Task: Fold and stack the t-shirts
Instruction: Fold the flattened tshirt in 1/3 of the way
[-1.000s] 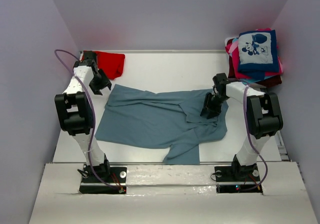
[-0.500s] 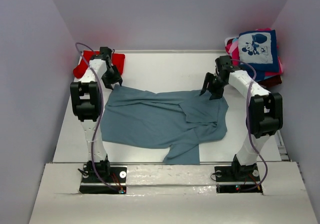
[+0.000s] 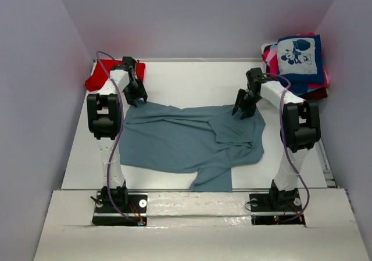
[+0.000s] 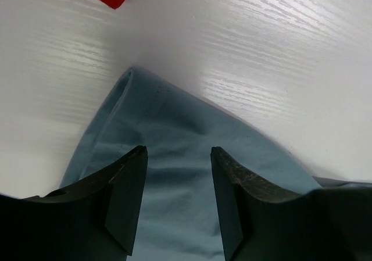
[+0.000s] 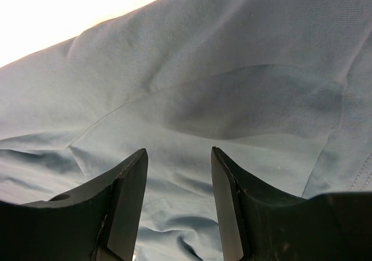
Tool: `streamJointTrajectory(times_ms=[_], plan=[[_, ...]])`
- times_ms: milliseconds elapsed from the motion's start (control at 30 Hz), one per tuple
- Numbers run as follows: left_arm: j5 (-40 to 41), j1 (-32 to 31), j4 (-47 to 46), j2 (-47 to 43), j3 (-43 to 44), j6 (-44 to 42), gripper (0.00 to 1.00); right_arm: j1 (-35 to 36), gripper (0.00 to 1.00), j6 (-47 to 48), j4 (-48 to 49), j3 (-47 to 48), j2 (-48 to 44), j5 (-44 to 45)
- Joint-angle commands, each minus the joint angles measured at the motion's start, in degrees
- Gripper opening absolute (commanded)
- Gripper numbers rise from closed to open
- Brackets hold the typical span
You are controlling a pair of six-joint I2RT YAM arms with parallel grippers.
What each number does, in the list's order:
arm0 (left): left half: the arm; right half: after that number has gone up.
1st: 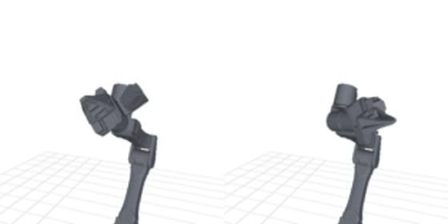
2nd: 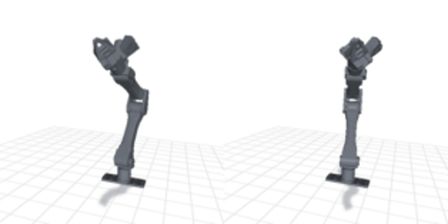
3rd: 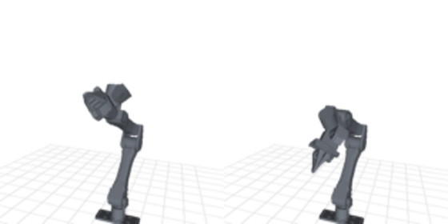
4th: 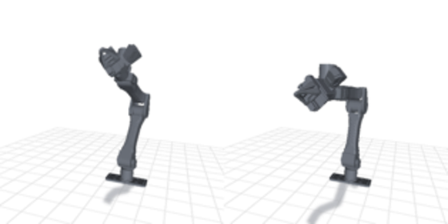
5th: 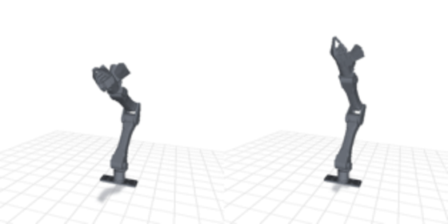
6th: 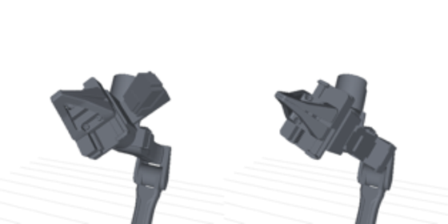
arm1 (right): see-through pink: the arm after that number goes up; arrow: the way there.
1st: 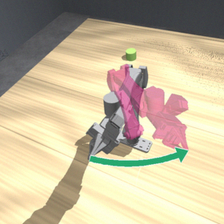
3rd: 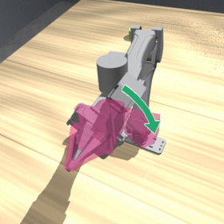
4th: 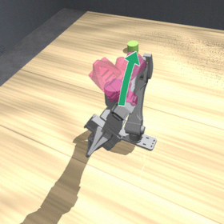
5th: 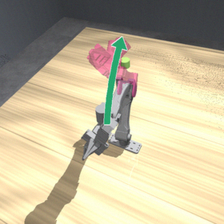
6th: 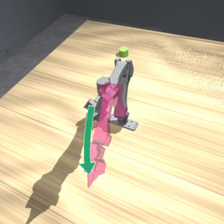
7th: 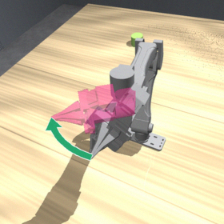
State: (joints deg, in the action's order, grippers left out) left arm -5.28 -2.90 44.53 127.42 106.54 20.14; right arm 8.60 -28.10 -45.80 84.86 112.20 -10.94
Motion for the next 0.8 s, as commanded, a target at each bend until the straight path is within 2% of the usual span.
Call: streamJointTrajectory(times_ms=[0, 133, 267, 367, 467, 667, 767], plan=[[1.9, 0.3, 1.8, 0.6, 1.2, -1.0, 0.58, -0.3, 0.53, 0.1, 1.9, 1.2, 1.1, 0.8], [3.0, 0.3, 2.6, 2.7, 1.5, -0.6, 0.56, -0.3, 0.51, 0.1, 2.6, 0.7, 2.4, 1.0], [3.3, 0.3, 3.5, 4.6, 2.7, -0.2, 0.45, -0.3, 0.45, 0.1, 2.6, 1.0, 4.0, 0.3], [3.7, 0.3, 4.4, 6.3, 4.6, 0.2, 0.39, -0.3, 0.35, 0.0, 2.5, 1.9, 5.1, 0.5], [3.8, 0.8, 5.1, 8.1, 6.9, 0.8, 0.34, -0.3, 0.31, 0.2, 1.5, 3.8, 7.3, 0.7], [3.7, 2.0, 5.4, 12.1, 11.7, 1.7, 0.17, -0.3, 0.30, 0.1, -0.5, 8.0, 11.6, 2.1], [3.7, 2.5, 6.8, 15.0, 15.4, 1.8, 0.14, -0.3, 0.30, 0.1, -1.7, 12.2, 14.1, 3.0]])
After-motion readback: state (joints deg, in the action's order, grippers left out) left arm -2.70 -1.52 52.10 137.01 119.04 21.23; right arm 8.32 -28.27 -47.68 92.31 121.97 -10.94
